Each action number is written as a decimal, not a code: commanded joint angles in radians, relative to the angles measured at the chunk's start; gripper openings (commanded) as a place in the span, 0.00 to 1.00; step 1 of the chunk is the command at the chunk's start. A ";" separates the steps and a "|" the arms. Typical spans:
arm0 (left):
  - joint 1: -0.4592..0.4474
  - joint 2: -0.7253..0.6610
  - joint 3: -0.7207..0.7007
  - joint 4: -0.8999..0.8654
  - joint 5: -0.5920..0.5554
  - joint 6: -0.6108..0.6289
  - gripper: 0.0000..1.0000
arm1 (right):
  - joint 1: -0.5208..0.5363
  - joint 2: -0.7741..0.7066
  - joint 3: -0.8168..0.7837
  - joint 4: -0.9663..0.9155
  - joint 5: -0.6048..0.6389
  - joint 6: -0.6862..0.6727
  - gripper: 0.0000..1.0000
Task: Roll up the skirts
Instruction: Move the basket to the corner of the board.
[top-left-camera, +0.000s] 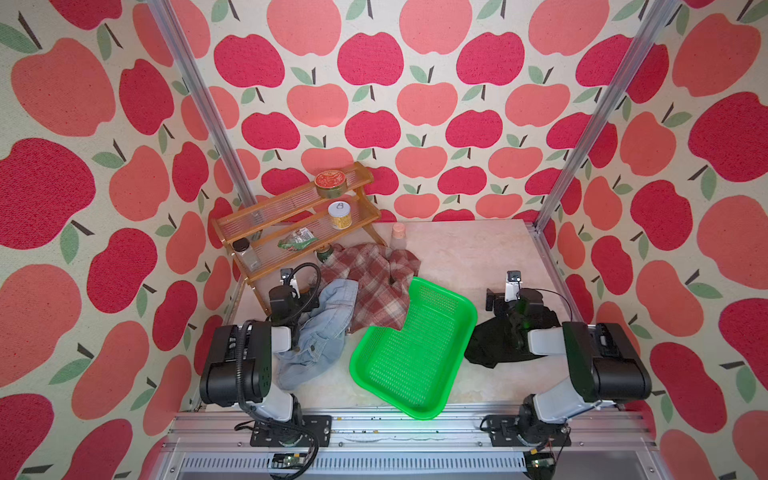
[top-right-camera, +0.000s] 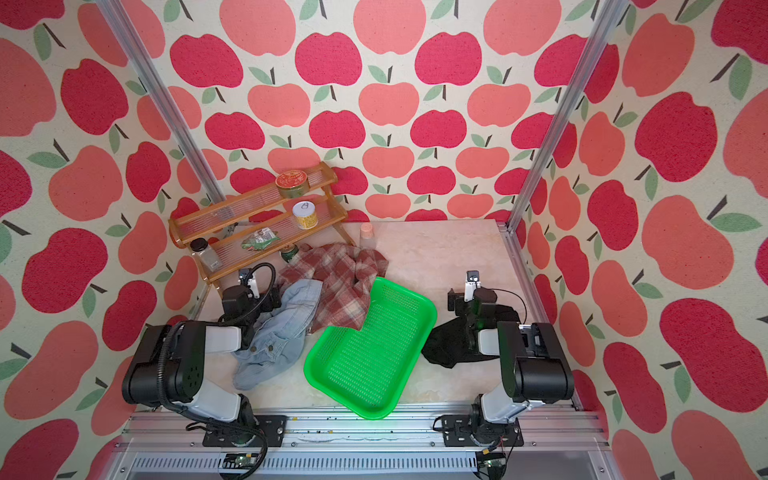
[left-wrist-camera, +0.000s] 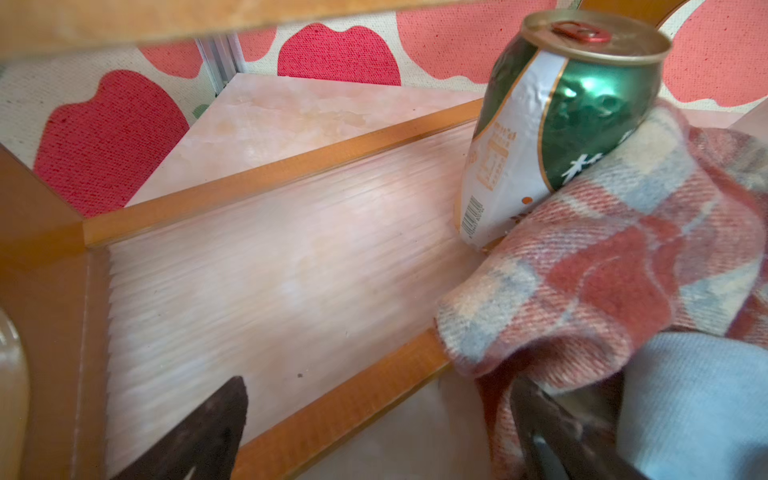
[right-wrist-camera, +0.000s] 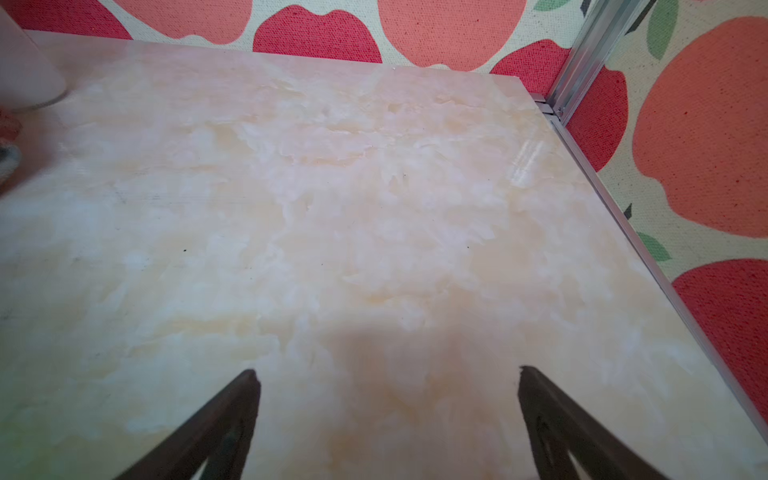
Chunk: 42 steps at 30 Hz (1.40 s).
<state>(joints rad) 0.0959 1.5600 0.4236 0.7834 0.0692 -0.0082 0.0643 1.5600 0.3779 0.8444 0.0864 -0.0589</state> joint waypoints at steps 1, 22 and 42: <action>0.005 0.007 0.002 0.013 0.018 0.010 0.99 | -0.006 -0.014 0.021 0.012 -0.013 0.004 0.99; 0.011 0.008 0.003 0.011 0.029 0.008 0.99 | -0.010 -0.012 0.028 0.001 -0.019 0.005 0.99; -0.064 -0.431 0.300 -0.653 0.193 -0.094 0.72 | 0.045 -0.390 0.470 -1.167 0.326 0.507 0.98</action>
<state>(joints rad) 0.0917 1.2106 0.7006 0.2565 0.2089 -0.0818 0.0906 1.2053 0.7994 0.0650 0.3874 0.2642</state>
